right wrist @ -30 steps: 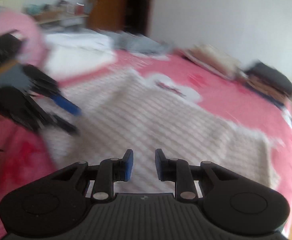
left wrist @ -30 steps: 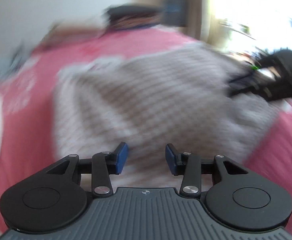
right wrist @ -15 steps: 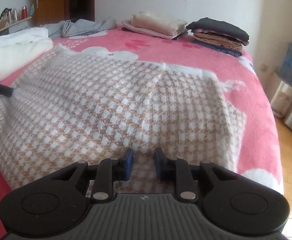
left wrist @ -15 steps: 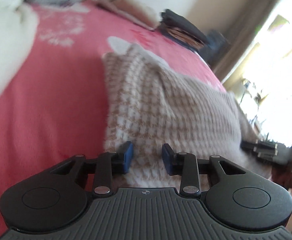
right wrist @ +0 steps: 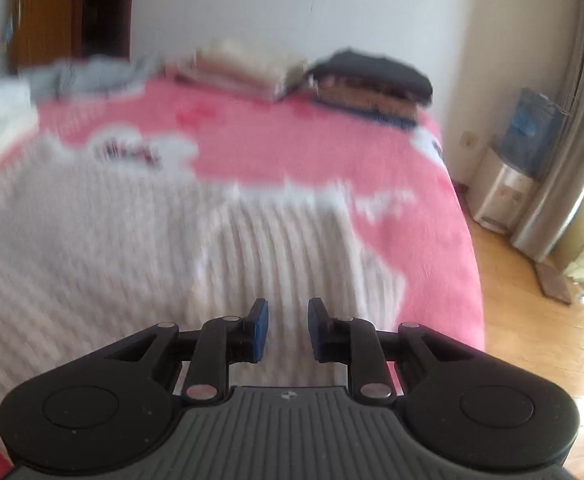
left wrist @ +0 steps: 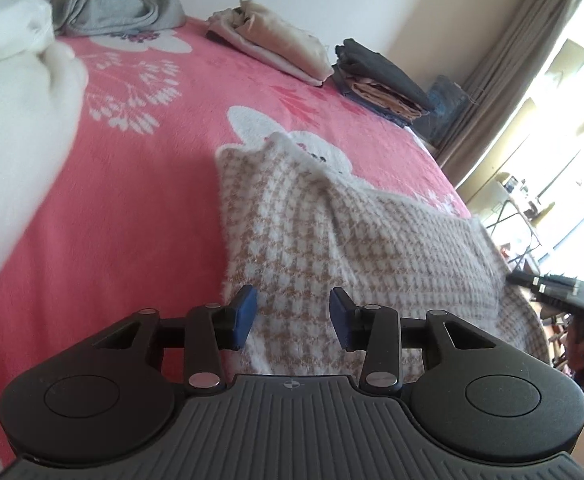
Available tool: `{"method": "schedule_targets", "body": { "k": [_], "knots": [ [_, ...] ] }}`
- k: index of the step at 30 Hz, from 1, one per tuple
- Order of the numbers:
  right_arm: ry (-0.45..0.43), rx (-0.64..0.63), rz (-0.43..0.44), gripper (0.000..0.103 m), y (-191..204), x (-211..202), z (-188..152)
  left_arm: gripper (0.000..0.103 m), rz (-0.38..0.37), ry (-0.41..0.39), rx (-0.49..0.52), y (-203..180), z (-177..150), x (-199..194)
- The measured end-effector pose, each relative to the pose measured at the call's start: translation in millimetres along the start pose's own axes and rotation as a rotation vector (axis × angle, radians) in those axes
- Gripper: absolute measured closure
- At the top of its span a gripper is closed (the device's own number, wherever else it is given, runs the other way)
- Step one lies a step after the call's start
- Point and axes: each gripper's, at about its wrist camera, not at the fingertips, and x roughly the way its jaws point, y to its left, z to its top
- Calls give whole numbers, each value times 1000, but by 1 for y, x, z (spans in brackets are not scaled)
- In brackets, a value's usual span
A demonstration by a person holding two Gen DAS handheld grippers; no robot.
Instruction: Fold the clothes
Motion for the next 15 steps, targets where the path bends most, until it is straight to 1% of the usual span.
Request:
{"method": "schedule_targets", "body": {
  "k": [2,3,5,7,10,11,13,15],
  "knots": [
    [-13,-31,-38,80,-3,10,4,63,10,-4,6,-2,1,2],
    [14,-37,-61,80,-6,21,0,63,15,-7,8,-3,1,3],
    [108,-6,-56,80,-18,46,-10,63,25,-11,14,-5,2,5],
    [75,103,-9,79,-33,36,-6,63,28,-8,23,-6,3,3],
    [14,235,45,73,-55,19,2,63,41,-8,53,-8,6,3],
    [18,252,46,69,-62,22,3,63,48,-13,62,-8,7,4],
    [41,265,50,68,-72,34,3,63,61,-23,56,-8,10,8],
    [65,305,127,68,-82,45,2,63,77,-33,51,-9,13,14]
  ]
}}
